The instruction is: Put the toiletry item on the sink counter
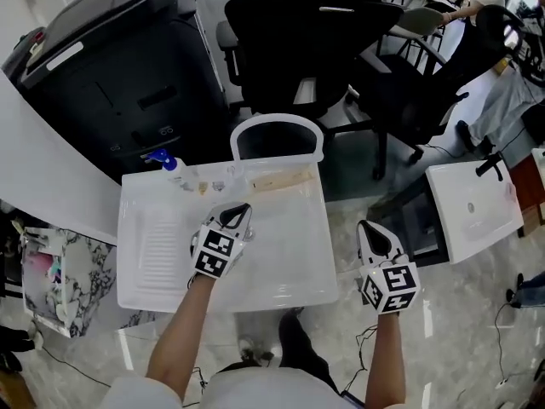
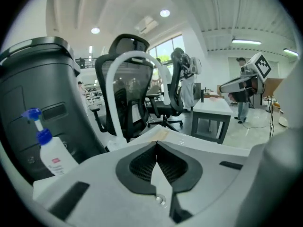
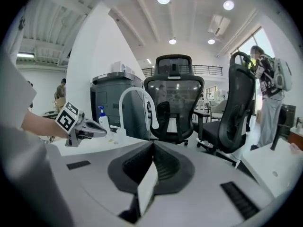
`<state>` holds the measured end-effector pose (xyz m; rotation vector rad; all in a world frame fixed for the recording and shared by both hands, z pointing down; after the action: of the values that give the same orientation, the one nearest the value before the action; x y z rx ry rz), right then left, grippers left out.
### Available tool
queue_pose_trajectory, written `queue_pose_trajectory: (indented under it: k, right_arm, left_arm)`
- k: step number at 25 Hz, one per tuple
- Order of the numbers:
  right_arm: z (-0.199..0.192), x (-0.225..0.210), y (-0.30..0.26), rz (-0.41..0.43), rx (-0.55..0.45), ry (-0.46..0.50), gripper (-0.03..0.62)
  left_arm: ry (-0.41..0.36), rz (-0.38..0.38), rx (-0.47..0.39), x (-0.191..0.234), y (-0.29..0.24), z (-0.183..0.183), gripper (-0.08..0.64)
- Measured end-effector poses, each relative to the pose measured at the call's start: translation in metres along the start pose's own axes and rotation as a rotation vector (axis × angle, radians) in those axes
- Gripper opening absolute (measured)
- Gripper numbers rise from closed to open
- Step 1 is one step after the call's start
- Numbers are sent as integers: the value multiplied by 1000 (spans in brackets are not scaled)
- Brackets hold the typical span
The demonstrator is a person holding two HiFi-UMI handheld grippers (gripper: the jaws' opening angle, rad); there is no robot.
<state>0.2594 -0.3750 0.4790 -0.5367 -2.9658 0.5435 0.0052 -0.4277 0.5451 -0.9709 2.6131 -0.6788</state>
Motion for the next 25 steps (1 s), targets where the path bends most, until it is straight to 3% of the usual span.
queue_pose_trajectory:
  k: [5, 15, 25]
  right_arm:
    - [24, 35, 20, -4, -33, 10, -3]
    - [60, 118, 63, 73, -99, 98, -3]
    - [91, 172, 112, 87, -174, 137, -5]
  left_arm:
    - [29, 50, -60, 15, 69, -3, 11]
    - [33, 140, -191, 22, 189, 8, 11]
    - [-19, 148, -267, -11, 269, 15, 11]
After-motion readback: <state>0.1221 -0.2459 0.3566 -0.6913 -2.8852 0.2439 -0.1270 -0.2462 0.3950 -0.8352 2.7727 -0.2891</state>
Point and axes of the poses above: the fingertips, and each gripper's own axes: y backward along the fingers, x to its left, z out of its top, the point moved 1 cm from there along y, backward along the fingers, and after that the axes turned 3 degrees about -z, right-handed, at the moved point
